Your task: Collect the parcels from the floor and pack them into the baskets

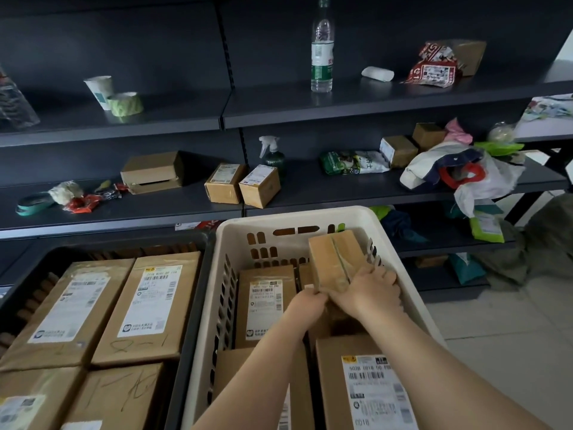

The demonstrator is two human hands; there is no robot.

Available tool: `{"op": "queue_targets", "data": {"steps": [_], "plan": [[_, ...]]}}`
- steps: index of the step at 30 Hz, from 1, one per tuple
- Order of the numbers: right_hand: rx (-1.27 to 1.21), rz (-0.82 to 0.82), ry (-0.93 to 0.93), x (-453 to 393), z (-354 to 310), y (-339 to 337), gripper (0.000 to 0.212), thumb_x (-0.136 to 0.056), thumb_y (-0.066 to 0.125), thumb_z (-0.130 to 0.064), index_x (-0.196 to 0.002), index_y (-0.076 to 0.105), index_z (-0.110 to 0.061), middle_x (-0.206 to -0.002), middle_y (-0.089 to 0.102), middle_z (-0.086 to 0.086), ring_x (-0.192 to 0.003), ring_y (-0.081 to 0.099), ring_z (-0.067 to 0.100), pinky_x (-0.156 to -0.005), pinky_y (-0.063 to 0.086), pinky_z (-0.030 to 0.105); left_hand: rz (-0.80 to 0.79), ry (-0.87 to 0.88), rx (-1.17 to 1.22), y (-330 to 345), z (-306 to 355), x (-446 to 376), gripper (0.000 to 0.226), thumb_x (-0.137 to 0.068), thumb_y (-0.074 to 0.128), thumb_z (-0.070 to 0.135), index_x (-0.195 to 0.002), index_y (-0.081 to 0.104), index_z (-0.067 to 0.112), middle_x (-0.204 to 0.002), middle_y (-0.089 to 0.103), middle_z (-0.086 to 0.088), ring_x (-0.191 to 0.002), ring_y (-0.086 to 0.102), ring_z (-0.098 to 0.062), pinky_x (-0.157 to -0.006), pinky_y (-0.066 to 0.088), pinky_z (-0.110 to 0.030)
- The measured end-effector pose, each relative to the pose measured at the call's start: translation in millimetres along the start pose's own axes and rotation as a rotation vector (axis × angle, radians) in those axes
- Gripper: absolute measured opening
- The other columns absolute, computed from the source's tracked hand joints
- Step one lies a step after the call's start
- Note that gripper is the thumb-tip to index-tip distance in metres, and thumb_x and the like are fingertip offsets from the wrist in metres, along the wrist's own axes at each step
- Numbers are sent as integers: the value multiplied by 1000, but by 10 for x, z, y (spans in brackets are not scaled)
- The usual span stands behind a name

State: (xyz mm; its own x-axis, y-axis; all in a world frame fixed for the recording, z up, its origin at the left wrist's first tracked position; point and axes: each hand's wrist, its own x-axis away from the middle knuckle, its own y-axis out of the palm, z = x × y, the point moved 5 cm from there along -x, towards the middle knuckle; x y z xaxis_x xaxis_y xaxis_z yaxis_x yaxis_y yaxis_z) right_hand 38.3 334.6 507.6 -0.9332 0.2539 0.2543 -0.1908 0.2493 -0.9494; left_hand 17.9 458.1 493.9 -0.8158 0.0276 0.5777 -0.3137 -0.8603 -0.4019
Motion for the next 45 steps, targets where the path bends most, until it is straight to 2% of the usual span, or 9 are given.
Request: {"op": "queue_targets", "data": {"steps": [2,7,12,15,19,22,28,36,45], "plan": [[-11,52,-44,7,-62,-8,109,-66,45,-81,-144,22,-8,-147,28,16,-133,23,34,-107,25,45,-1,-103,171,-42,-92,-61,24,-97,39,30,-85,55,17,-92,57,-1,-83,54,-15,-74,39,-26],[-344,60,-268,193,-361,41,65,-75,58,-60,-127,47,-22,-116,46,2,-113,47,23,-97,41,41,133,-168,346,-343,-375,-174,42,-88,56,40,-115,55,8,-118,59,-14,-102,58,-26,-91,45,-34],[-417,-49,-510,414,-631,237,61,-79,58,-43,-136,43,-27,-132,34,-3,-129,31,22,-108,31,43,111,-196,322,-475,-450,-288,103,-73,56,68,-149,9,17,-148,33,-14,-131,38,-34,-109,33,-45],[-299,-131,-582,440,-708,349,58,-81,54,-48,-136,41,-35,-150,24,-12,-143,4,17,-112,-5,60,111,-145,475,-513,-488,-366,94,-77,63,55,-147,18,13,-144,41,-15,-128,43,-33,-109,35,-44],[-493,31,-404,247,-533,246,52,-82,62,-31,-130,43,-24,-131,44,-5,-125,39,17,-98,37,28,97,-131,345,-555,-597,-352,60,-88,48,55,-132,47,14,-126,60,-7,-98,56,-19,-87,40,-29],[-538,-52,-255,124,-356,260,64,-77,67,-25,-133,37,-21,-125,47,-1,-111,50,16,-84,49,28,21,-108,275,-520,-610,-291,59,-86,48,59,-128,53,18,-124,60,-2,-95,51,-16,-91,37,-30],[-490,-182,-175,32,-102,266,62,-78,63,-27,-134,38,-20,-125,52,3,-104,55,18,-82,49,33,-52,-78,179,-392,-556,-172,53,-86,47,60,-122,56,23,-90,58,16,-82,53,-4,-88,37,-30],[-226,-140,-211,34,12,206,73,-81,61,-38,-143,26,-20,-144,26,9,-122,43,28,-98,43,37,-38,3,-73,-183,-239,-222,44,-98,37,36,-138,42,18,-133,54,-9,-118,52,-27,-98,45,-38],[-142,-81,-342,291,-82,108,60,-86,52,-40,-140,34,-23,-149,27,1,-137,22,25,-109,26,54,346,182,-125,-489,-359,207,33,-95,44,34,-125,54,24,-85,61,14,-68,57,-4,-57,44,-21]]}}
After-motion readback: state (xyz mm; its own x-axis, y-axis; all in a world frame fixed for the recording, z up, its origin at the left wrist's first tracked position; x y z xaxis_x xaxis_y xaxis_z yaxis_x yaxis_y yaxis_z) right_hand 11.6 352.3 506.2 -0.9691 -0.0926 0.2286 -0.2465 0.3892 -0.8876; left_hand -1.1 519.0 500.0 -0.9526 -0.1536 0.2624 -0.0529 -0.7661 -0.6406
